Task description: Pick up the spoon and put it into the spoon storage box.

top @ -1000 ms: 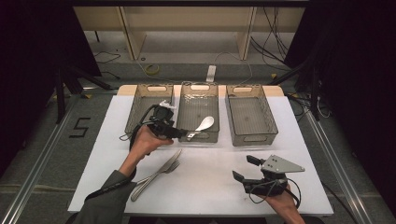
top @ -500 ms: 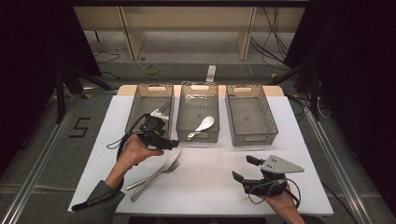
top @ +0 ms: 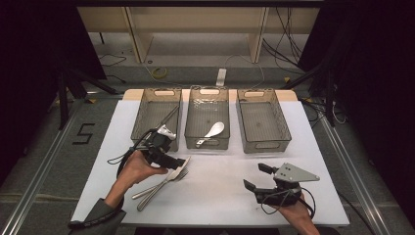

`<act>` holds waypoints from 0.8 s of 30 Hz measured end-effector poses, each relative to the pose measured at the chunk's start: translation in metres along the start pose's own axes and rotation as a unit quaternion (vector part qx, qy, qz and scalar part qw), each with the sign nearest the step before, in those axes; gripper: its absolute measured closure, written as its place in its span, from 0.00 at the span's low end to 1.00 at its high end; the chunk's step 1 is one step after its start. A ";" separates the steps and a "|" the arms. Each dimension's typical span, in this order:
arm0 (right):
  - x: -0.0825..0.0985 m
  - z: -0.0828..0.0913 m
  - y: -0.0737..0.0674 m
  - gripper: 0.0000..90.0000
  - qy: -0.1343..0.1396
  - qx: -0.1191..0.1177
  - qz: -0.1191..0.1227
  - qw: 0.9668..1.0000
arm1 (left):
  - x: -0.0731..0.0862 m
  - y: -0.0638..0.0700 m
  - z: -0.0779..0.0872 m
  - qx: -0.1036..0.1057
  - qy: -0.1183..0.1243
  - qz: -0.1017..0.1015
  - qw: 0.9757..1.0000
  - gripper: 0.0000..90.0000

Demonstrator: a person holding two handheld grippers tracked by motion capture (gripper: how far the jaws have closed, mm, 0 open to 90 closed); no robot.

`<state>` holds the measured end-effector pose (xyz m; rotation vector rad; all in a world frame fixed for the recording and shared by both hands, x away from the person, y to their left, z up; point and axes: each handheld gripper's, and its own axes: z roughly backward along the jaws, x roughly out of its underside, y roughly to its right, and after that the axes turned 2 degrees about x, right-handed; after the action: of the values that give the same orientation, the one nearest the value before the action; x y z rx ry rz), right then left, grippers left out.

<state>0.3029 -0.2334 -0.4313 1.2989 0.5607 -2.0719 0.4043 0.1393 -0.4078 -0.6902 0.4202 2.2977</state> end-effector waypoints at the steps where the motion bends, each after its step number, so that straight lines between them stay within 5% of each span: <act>1: 0.000 0.000 0.000 0.28 -0.001 0.001 0.000 1.000 | 0.003 -0.001 0.001 -0.002 0.000 0.003 1.000 0.24; 8: 0.000 0.000 -0.001 0.28 -0.001 0.000 0.000 1.000 | 0.025 -0.011 0.003 -0.013 -0.006 0.016 1.000 0.23; 24: 0.000 0.000 0.000 0.28 0.000 -0.001 -0.001 1.000 | 0.047 -0.004 0.001 -0.025 -0.029 0.019 0.999 0.22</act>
<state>0.3029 -0.2327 -0.4314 1.2977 0.5630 -2.0727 0.3775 0.1670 -0.4344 -0.6438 0.3539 2.3645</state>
